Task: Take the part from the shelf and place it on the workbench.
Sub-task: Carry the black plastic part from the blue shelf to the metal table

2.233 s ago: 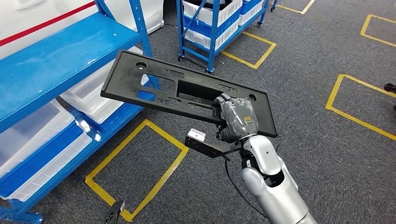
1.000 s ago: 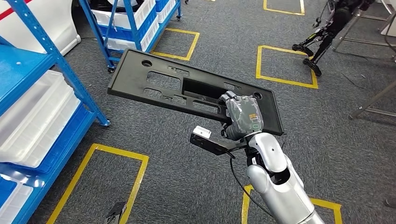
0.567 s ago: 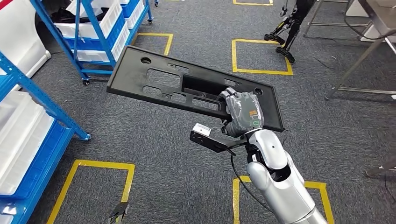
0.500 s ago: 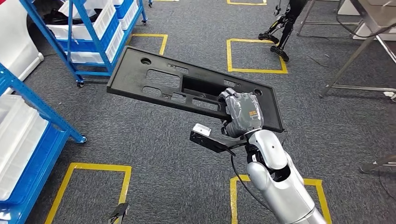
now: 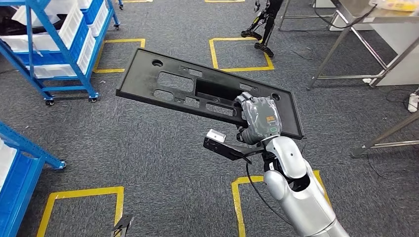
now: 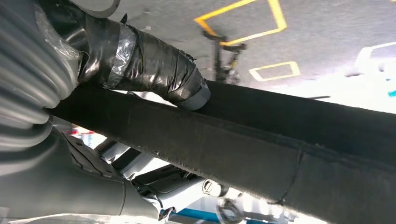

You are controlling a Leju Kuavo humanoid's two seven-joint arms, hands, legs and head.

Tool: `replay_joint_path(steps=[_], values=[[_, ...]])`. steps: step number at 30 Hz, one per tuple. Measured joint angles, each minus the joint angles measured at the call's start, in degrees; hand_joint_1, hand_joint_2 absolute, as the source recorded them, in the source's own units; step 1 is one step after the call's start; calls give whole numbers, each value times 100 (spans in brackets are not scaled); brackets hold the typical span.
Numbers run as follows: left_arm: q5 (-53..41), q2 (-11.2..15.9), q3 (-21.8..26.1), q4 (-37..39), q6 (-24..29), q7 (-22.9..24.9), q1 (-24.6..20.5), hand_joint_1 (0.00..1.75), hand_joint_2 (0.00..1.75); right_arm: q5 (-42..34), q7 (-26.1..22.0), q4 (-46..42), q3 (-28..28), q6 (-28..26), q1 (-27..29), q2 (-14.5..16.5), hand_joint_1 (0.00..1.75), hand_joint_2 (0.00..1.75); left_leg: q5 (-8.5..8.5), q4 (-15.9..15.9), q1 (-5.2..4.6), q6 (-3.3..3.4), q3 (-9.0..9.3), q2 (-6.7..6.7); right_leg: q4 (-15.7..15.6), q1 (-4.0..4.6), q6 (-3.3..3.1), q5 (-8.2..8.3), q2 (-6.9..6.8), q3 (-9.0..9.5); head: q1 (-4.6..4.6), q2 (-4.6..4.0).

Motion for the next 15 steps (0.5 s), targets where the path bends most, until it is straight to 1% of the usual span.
replay_joint_path(steps=[1, 2, 3, 4, 5, 6, 7, 8, 9, 10, 11, 12, 13, 14, 15], values=[[-8, 0, 11, 0, -1, -9, -1, 0, 175, 0, 0, 4, 0, 7, 1, -2, 175, 175, -11, 0, -1, -1, 6, 73, -66, -6, 0, 88, -15, 38, 0, 0], [-14, 0, 21, 0, -1, -18, -4, 0, 175, 0, 0, 7, 0, 13, -1, -3, 175, 175, -24, 0, -2, -9, 20, 140, -346, -7, -9, 256, -47, 193, 1, 0], [-20, -1, 31, 0, -2, -26, -8, 0, 175, 0, 0, 9, 0, 16, -6, -3, 175, 175, -42, 0, -2, -23, 42, 202, -765, 6, -31, 430, -145, 422, 2, 0], [-26, -2, 40, 0, -2, -32, -12, 0, 175, 0, 0, 8, 0, 19, -16, -3, 175, 175, -62, -2, -12, -45, 64, 258, -1145, 45, -67, 548, -290, 637, 1, 0], [-32, -4, 48, 0, -2, -37, -14, 0, 175, 0, 0, 8, 0, 20, -33, -2, 175, 175, -80, -8, -17, -74, 84, 306, -1419, 87, -106, 607, -403, 786, 1, 0], [-39, -7, 53, 0, -2, -41, -16, 0, 175, 0, 0, 8, 0, 21, -50, -2, 175, 175, -98, -16, -23, -106, 104, 356, -1559, 128, -145, 608, -479, 857, 0, 0], [-45, -10, 57, 0, -2, -45, -17, 0, 175, 0, 0, 8, 0, 22, -65, -3, 175, 175, -112, -31, -27, -138, 125, 411, -1579, 161, -181, 586, -472, 865, -1, 0], [-49, -15, 62, -1, -2, -49, -20, 0, 175, 0, 0, 7, 0, 23, -78, -5, 175, 175, -128, -48, -24, -173, 158, 464, -1608, 158, -214, 590, -390, 879, -3, 0], [-51, -20, 67, -1, -2, -55, -26, 0, 175, 0, 0, 4, 0, 25, -84, -5, 175, 175, -156, -34, -17, -204, 182, 440, -1648, 145, -246, 598, -319, 915, -5, 0], [-54, -24, 69, -2, -3, -62, -30, 0, 175, 0, 1, 2, 0, 27, -98, -4, 175, 175, -214, 44, -8, -225, 169, 343, -1690, 124, -282, 605, -251, 961, -6, 0], [-57, -26, 71, -3, -5, -69, -32, 0, 175, 0, 2, -1, 0, 30, -116, 4, 175, 175, -319, 238, 0, -241, 88, 197, -1729, 98, -319, 611, -182, 1008, -13, 0], [-63, -26, 72, -4, -8, -77, -29, 0, 175, 0, 2, -2, 0, 33, -134, 18, 175, 175, -460, 552, 11, -249, -72, 28, -1745, 83, -351, 604, -116, 1043, -20, 0], [-74, -26, 72, -4, -11, -82, -22, 0, 175, 0, 1, -1, 0, 37, -149, 32, 175, 175, -610, 944, 14, -257, -294, -75, -1746, 78, -381, 585, -44, 1066, -25, 0], [-88, -25, 73, -4, -14, -88, -12, 0, 175, -1, -2, 3, 0, 42, -153, 46, 175, 175, -713, 1316, 14, -267, -529, -120, -1739, 79, -398, 561, 41, 1089, -33, 0], [-103, -25, 75, -4, -15, -95, -3, 0, 175, -2, -4, 9, 0, 46, -151, 55, 175, 175, -713, 1549, 14, -276, -711, -136, -1728, 82, -402, 529, 132, 1119, -34, 0]])
